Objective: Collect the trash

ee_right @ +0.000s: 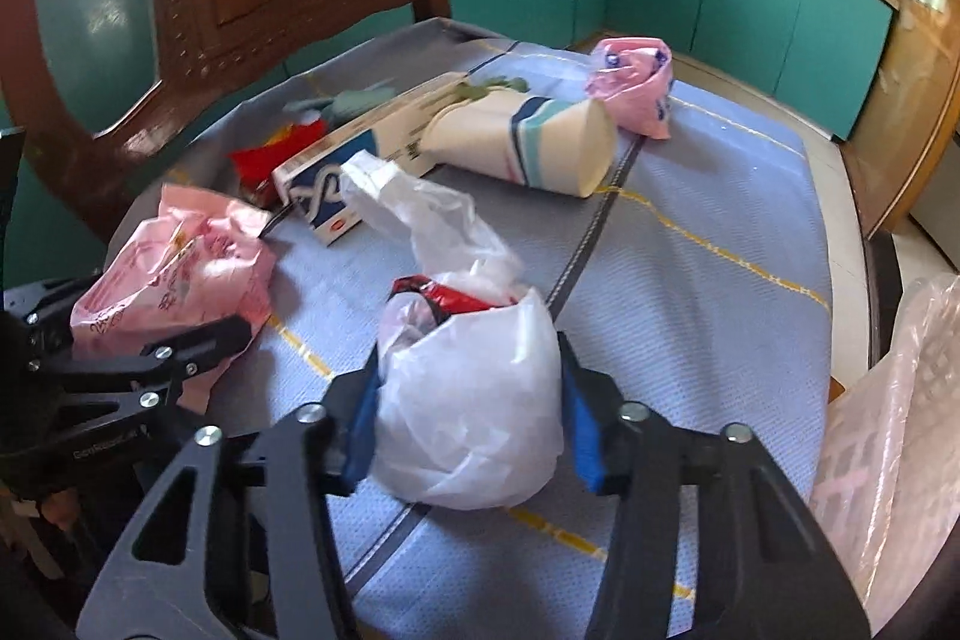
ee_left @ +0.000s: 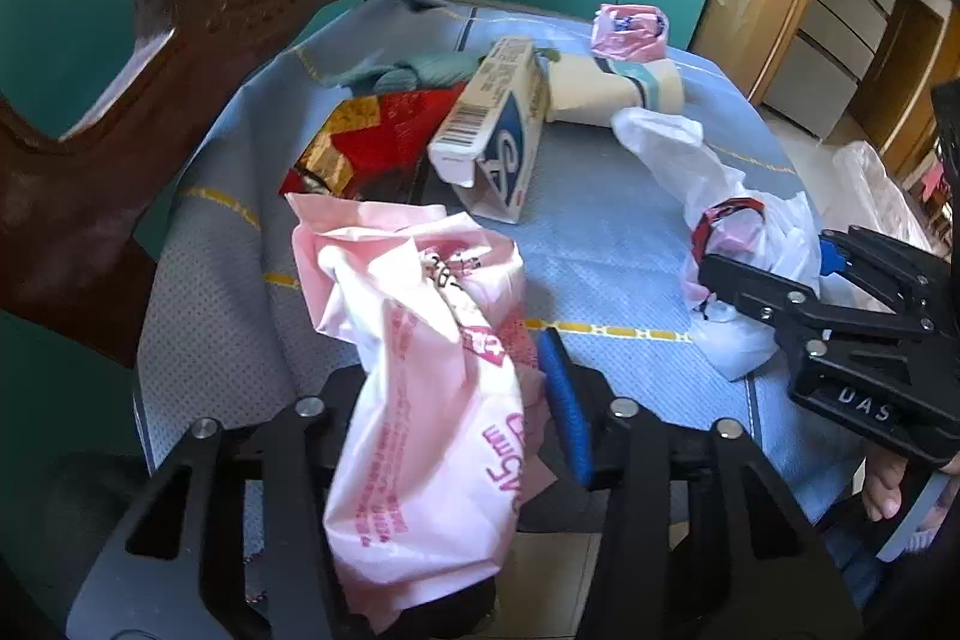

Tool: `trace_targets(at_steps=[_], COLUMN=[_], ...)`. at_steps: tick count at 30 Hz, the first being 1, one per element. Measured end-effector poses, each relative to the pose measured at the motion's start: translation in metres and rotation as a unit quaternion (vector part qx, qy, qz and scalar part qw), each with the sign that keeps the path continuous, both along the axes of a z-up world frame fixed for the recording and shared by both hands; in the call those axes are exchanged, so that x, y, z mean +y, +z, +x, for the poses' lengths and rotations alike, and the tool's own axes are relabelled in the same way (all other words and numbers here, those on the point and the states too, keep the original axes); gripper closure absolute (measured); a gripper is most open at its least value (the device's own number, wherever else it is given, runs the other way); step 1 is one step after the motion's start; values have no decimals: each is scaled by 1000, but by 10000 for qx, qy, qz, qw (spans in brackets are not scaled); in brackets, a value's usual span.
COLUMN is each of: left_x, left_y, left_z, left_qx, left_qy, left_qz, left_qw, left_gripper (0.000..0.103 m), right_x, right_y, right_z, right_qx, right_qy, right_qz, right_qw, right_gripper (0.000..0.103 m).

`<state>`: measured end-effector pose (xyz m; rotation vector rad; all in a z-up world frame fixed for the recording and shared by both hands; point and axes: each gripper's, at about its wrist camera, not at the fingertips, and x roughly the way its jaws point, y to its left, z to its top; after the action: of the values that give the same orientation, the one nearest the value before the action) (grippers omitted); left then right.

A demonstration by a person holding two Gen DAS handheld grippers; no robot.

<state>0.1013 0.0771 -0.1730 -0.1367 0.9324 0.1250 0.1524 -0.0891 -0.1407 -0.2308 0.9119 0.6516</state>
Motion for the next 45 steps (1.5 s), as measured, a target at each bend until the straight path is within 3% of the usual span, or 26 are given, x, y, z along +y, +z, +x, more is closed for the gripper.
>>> trace_targets(at_steps=[6, 25, 45], left_x=[-9, -56, -59], left_y=[6, 40, 41], left_z=[-6, -26, -28], left_qx=[-90, -791, -830], left_qy=[-125, -565, -619], left_qz=[113, 667, 720], left_qw=[9998, 9930, 9920], left_gripper=[62, 63, 63], right_x=[-6, -69, -67], right_y=[7, 39, 37], right_z=[-11, -10, -14], right_qx=[-233, -693, -743], right_qy=[-59, -1142, -1119], right_qz=[-48, 608, 493], right_qw=[9997, 9892, 9897], right_gripper=[68, 68, 68])
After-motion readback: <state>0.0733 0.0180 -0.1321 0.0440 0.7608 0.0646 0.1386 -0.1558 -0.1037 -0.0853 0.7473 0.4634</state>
